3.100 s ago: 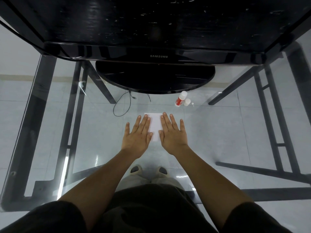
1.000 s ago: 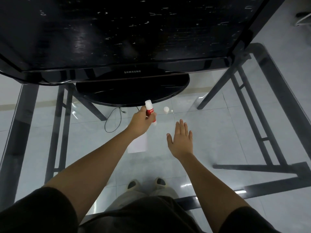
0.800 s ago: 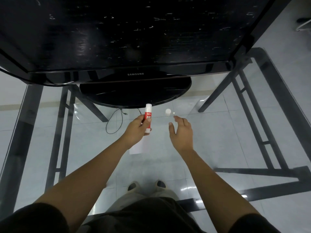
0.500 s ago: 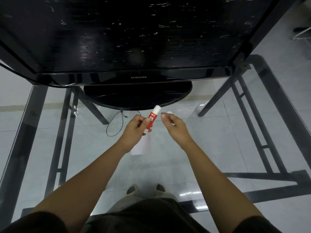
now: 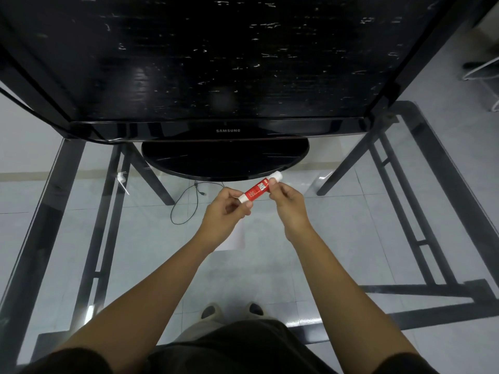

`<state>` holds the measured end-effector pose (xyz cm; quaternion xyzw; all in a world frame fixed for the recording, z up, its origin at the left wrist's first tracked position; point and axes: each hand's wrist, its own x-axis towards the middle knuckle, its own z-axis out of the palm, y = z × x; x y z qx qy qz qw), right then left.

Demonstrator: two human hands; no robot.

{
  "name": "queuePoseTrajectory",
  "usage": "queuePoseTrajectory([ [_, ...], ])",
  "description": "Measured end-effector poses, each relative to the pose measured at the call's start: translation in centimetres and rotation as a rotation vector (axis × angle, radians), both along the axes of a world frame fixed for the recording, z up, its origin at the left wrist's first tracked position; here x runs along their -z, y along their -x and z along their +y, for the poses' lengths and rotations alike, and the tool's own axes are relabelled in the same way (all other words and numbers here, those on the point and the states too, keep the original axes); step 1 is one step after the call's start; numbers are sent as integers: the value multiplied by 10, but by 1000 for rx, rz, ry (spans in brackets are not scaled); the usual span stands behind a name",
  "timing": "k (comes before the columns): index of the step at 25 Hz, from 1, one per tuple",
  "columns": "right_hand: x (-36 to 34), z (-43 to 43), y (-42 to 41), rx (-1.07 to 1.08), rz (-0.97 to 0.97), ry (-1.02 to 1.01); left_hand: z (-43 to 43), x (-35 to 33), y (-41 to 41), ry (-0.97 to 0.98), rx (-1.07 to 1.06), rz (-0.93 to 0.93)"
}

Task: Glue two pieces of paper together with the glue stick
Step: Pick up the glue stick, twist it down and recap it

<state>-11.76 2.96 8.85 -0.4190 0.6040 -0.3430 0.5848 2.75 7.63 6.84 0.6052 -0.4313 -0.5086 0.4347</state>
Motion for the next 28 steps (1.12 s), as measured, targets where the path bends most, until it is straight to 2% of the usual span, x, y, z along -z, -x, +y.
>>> queuePoseTrajectory([
  [4,-3,5,-4,-46,-72,16,5,0,2,116,-60,-47],
  [10,-4,8,-12,10,-115,55,10,-3,-3,113,-44,-47],
  [15,-3,12,-15,20,-129,62,-1,-13,-4,-424,-75,386],
  [17,-2,14,-16,55,-131,57,-2,-11,-3,-370,-101,355],
  [20,-5,14,-16,89,-151,71,5,-6,-3,-102,-109,252],
  [22,-7,12,-15,55,-158,87,7,-6,-3,-64,-81,203],
  [24,-9,12,-16,1,-171,104,5,-10,-4,-186,-117,296],
  [26,-10,13,-18,-35,-176,120,1,-19,-7,-413,-125,467],
  [28,-9,14,-17,-32,-164,125,-1,-23,-9,-541,-96,499],
])
